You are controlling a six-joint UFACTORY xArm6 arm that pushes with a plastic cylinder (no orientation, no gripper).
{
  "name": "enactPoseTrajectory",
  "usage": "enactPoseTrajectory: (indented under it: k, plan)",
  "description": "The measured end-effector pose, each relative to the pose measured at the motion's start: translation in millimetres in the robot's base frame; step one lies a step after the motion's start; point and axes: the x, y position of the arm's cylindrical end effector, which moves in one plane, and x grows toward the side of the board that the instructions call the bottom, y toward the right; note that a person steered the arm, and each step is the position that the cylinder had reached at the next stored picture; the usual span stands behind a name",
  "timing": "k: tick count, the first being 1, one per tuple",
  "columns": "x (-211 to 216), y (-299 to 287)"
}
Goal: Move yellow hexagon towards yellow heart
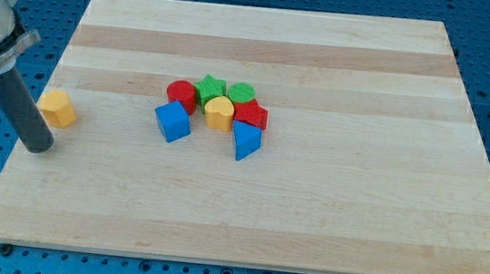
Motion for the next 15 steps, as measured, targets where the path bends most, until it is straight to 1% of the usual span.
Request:
enactPoseTrajectory:
  k: [1,2,3,4,5,6,7,8,9,10,12,13,15]
  plan:
    - [-7.7,-31.8]
    - [-31.8,-31.2]
    - [-68.1,-31.2]
    - [-79.4,-30.5]
    - [-68.6,-16.9]
    - [-39.7,-0.1]
    - [-26.3,1.3]
    - [-34.6,-31.1]
    - [-36.9,-31.7]
    - [-34.6,-14.6]
    - [-6.3,46.5]
    - [-9.0,46.7]
    - [-43.1,45.9]
